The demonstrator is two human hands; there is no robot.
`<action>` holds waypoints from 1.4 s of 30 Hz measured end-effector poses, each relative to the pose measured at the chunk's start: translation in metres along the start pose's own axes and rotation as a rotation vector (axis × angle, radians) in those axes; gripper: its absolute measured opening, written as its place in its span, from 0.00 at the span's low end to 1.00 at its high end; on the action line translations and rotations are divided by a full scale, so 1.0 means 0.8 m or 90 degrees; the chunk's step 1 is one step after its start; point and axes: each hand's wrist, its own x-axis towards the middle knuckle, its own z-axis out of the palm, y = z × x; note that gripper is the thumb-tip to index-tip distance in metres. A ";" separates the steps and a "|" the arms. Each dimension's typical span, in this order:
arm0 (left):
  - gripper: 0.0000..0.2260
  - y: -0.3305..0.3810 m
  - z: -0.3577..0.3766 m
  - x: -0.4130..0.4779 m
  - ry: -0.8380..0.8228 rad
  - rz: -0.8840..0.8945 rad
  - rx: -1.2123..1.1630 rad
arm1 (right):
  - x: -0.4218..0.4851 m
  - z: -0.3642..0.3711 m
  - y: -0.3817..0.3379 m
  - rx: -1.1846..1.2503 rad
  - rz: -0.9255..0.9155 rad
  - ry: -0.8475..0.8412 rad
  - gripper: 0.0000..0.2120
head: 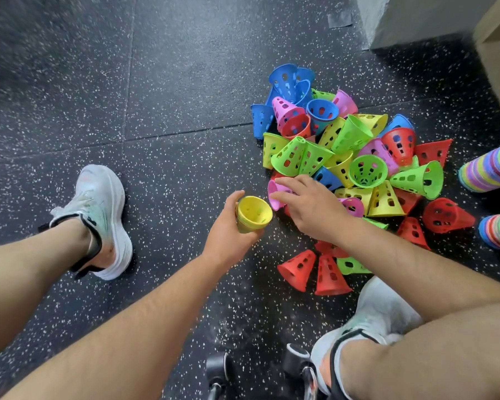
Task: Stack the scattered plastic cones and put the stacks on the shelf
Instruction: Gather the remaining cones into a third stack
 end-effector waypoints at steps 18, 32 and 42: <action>0.30 -0.006 0.003 0.014 0.014 0.014 0.019 | -0.013 -0.023 -0.011 0.195 0.135 0.243 0.09; 0.28 0.008 0.017 0.003 0.013 0.054 0.023 | -0.052 0.008 0.010 -0.220 0.202 -0.110 0.29; 0.28 0.008 0.020 0.007 0.011 0.053 0.014 | -0.042 -0.025 0.006 0.232 0.240 0.058 0.32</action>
